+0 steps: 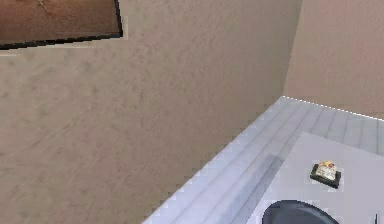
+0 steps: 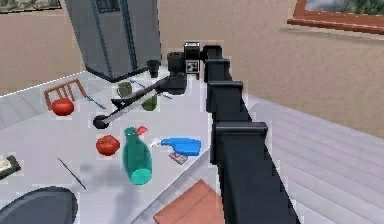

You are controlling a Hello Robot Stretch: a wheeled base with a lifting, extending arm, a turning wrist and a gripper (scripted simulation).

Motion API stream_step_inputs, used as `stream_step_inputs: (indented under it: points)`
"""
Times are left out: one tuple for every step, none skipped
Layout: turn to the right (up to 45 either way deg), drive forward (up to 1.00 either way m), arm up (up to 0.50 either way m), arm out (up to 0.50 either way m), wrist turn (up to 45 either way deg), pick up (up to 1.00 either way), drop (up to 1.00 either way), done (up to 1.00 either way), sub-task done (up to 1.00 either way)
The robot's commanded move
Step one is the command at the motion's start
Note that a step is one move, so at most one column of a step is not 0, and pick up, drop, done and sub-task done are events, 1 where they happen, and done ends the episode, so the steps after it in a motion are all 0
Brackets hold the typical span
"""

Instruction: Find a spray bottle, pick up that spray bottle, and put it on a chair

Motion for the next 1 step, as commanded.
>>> stream_step_inputs:
  points:
    - [0.0,0.00,0.00,0.00,45.0,0.00,0.00,0.00,0.00]
